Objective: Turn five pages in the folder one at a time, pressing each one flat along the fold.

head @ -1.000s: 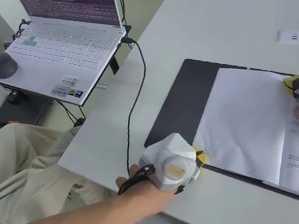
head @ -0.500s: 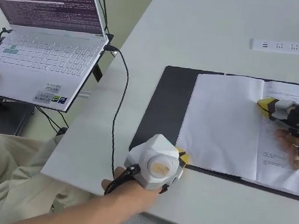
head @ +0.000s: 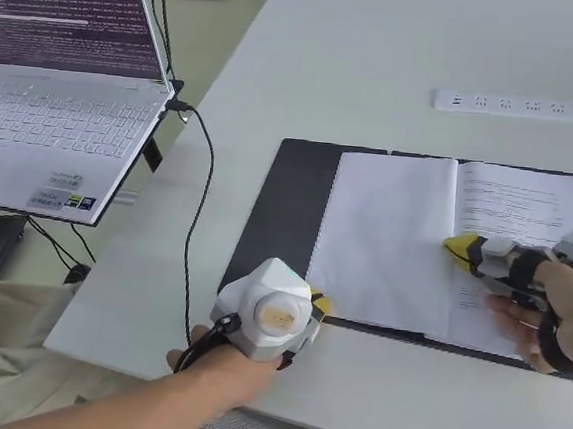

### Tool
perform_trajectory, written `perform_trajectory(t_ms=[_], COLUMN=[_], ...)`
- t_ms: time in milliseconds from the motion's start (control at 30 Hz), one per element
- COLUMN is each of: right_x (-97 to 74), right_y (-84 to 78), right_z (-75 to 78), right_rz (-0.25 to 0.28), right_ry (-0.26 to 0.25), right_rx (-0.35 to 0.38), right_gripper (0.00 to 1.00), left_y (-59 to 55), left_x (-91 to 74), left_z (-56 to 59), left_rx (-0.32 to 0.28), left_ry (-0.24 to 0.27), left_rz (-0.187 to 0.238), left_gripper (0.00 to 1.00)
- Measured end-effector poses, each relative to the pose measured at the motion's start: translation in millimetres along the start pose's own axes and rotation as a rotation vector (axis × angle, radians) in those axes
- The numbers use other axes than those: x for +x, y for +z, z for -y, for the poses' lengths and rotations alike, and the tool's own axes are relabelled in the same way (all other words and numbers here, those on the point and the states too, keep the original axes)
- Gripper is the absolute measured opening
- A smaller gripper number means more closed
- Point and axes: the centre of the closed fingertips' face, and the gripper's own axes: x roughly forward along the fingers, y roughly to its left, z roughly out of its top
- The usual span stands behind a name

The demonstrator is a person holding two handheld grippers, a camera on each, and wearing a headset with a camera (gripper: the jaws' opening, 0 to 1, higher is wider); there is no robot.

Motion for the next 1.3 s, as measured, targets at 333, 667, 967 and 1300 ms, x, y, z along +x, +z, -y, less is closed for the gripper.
perform_trajectory(t_ms=[333, 667, 967, 1300], right_x=[-21.6, -41.9, -57.4, -89.0], right_y=[-43.8, -73.5, -99.8, -102.3], right_z=[7.7, 12.0, 15.0, -8.2], right_rz=[-0.064, -0.099, -0.145, -0.094], right_ry=[-0.013, -0.021, -0.036, 0.018], right_rx=[-0.017, -0.018, -0.016, -0.075], right_gripper=[0.00, 0.00, 0.00, 0.00], left_y=[-0.1, -0.9, -0.1, 1.1], left_x=[-0.2, 0.0, -2.6, -4.7], left_z=[0.0, 0.6, 1.3, 1.9], left_rx=[-0.001, 0.010, 0.013, 0.017], left_ry=[0.006, 0.007, 0.008, 0.022], left_rz=[0.000, 0.000, 0.000, -0.012], left_gripper=[0.01, 0.01, 0.01, 0.01])
